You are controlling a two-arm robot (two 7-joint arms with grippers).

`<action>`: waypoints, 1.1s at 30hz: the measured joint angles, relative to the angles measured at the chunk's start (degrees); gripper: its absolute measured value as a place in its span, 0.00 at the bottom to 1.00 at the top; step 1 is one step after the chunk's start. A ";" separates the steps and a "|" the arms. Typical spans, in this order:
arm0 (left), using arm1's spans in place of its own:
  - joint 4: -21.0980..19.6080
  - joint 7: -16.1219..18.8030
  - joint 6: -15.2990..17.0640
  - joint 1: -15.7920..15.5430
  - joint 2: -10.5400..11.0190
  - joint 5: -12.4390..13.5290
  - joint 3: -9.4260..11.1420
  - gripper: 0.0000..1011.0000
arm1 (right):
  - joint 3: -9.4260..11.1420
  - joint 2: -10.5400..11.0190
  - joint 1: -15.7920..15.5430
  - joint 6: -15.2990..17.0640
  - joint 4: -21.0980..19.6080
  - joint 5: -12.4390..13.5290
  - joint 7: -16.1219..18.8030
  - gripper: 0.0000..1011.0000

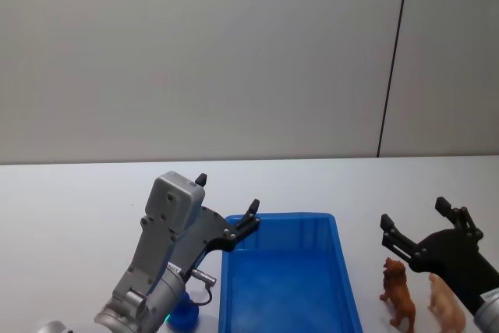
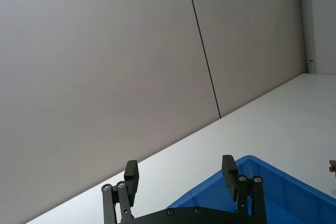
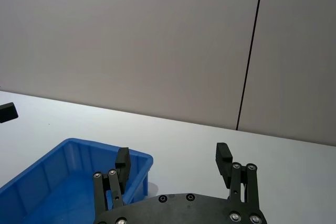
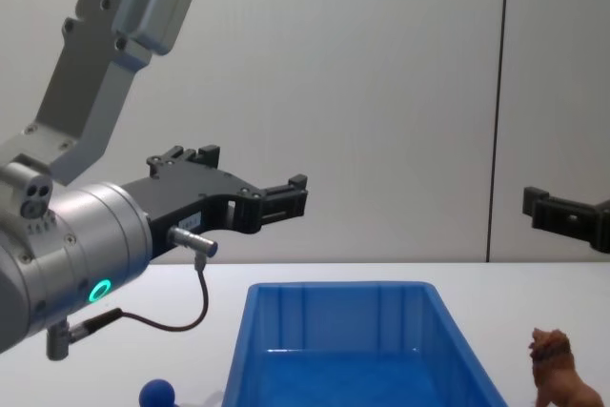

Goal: Pick up the two dolls from the table and place them into the box.

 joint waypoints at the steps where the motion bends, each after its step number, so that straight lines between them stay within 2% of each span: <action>1: 0.00 0.00 0.00 0.00 0.00 0.00 0.00 0.99 | 0.00 0.00 0.00 0.00 0.00 0.00 0.00 0.99; 33: 0.00 0.00 0.00 0.00 0.00 0.00 0.00 0.99 | 0.00 0.00 0.00 0.00 0.00 0.00 0.00 0.99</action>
